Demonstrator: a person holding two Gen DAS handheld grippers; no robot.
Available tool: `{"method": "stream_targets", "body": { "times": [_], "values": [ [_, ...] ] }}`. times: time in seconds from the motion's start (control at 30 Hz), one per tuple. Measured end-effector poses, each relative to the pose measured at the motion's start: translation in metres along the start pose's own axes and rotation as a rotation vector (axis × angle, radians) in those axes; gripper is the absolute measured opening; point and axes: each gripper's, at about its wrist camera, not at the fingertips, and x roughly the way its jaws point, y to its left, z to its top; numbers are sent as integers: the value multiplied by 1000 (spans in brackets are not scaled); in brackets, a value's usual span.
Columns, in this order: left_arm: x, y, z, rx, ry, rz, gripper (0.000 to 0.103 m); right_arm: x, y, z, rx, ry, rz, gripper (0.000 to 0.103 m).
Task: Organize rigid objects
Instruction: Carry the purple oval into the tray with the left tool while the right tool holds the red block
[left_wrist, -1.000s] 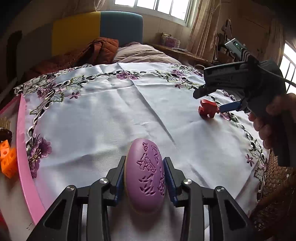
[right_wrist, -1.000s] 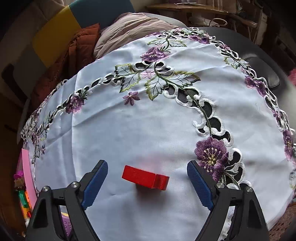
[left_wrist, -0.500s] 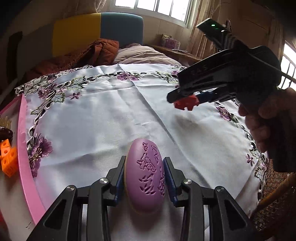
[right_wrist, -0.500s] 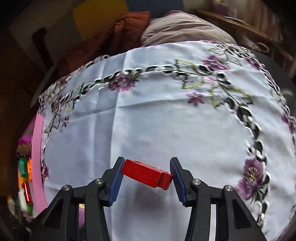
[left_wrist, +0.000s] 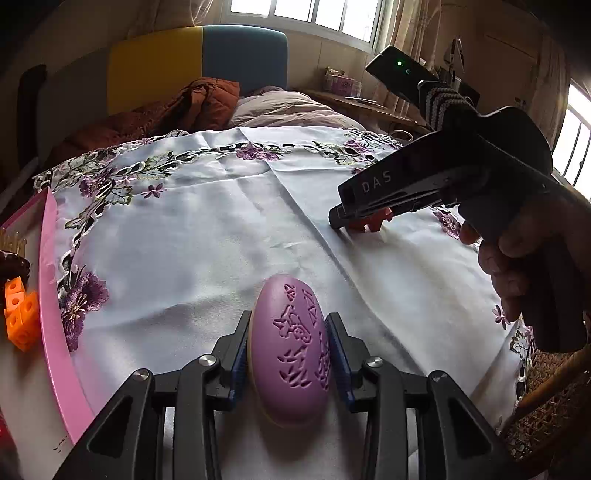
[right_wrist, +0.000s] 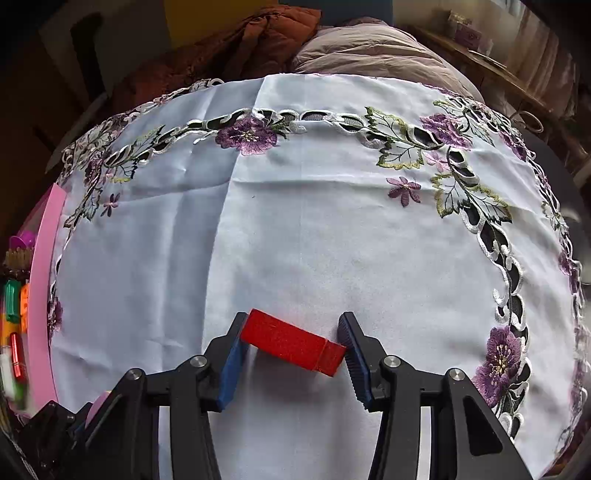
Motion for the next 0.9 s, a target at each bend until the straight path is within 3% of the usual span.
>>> {"method": "stream_targets", "body": {
  "times": [0.23, 0.33, 0.53, 0.9],
  "values": [
    [-11, -2, 1, -27, 29, 28, 34, 1, 3, -1, -50, -23, -21, 49],
    [-25, -5, 2, -19, 7, 43, 28, 3, 6, 0, -72, -32, -32, 49],
    [-47, -4, 9, -21, -32, 42, 27, 2, 6, 0, -94, -43, -44, 49],
    [-55, 11, 15, -93, -47, -65, 26, 2, 9, -1, -110, -46, -56, 49]
  ]
}}
